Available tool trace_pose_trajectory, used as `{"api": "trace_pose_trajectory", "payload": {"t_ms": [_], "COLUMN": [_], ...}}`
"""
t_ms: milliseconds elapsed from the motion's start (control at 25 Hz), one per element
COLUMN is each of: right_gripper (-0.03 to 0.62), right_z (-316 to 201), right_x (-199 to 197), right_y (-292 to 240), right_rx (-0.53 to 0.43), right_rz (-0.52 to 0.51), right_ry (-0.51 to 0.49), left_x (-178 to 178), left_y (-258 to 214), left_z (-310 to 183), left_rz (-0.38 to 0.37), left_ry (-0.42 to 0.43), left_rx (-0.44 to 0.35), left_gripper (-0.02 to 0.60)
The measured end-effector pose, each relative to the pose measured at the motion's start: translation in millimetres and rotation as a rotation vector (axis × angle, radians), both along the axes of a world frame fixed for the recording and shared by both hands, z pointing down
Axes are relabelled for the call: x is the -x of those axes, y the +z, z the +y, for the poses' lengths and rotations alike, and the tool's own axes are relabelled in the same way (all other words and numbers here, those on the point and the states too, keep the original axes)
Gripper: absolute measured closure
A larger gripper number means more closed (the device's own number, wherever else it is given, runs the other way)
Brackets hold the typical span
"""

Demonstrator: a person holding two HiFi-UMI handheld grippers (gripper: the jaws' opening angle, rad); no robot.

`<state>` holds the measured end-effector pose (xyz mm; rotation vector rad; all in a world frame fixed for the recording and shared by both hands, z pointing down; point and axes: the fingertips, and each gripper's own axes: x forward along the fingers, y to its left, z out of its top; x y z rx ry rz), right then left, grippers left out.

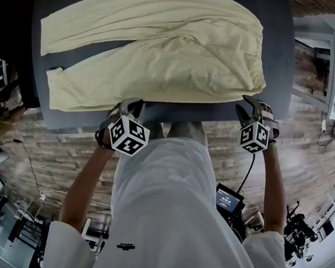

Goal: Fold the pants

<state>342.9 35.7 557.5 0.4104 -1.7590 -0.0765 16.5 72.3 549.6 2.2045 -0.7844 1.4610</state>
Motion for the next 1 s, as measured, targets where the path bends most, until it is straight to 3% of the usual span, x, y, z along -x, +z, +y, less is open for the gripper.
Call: {"api": "trace_pose_trajectory", "payload": {"t_ms": [280, 360, 440, 1000], "right_gripper": [0.439, 0.492, 0.585, 0.586], "right_z": [-1.5, -7.5, -13.6, -60.0], "right_x": [-17.8, -20.3, -20.9, -2.4], "right_y": [27.7, 29.2, 25.8, -36.6], "right_rx": [-0.003, -0.042, -0.088, -0.181], "right_rz": [0.083, 0.085, 0.076, -0.055], "right_ry": [-0.06, -0.054, -0.051, 0.017], "left_x": [2.9, 3.5, 4.0, 19.0], "left_y": [-7.3, -9.6, -12.6, -35.9], "left_z": [-11.9, -16.0, -19.0, -60.3], "left_rz": [0.011, 0.009, 0.007, -0.006], "left_ry": [-0.026, -0.029, -0.032, -0.073], "left_rx": [-0.005, -0.011, -0.017, -0.091], "left_gripper": [0.576, 0.577, 0.576, 0.576]}}
